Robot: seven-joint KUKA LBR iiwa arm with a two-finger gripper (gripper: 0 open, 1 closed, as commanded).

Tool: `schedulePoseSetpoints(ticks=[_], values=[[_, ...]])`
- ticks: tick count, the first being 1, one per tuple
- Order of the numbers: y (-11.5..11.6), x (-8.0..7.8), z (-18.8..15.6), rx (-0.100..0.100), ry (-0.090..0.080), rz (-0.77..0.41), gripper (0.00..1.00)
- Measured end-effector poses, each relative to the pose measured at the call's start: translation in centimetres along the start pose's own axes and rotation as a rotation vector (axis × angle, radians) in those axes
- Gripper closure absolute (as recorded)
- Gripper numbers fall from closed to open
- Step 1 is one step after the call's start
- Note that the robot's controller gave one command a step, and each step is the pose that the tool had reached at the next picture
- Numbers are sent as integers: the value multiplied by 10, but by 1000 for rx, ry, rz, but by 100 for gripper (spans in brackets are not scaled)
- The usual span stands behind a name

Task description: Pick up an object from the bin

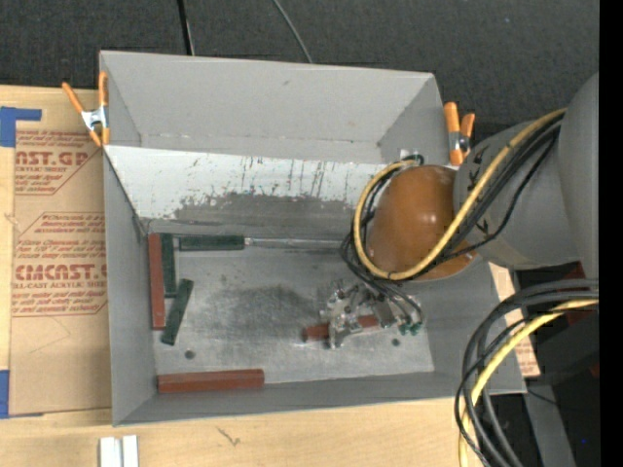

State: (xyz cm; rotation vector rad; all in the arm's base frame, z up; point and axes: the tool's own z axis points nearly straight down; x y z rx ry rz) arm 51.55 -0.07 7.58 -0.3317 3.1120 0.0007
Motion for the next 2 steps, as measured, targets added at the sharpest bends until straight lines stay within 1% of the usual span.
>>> schedulePoseSetpoints(ticks=[1,2], values=[[0,0,0,0,0,0,100],[5,18,-128,-2,11,-56,100]])
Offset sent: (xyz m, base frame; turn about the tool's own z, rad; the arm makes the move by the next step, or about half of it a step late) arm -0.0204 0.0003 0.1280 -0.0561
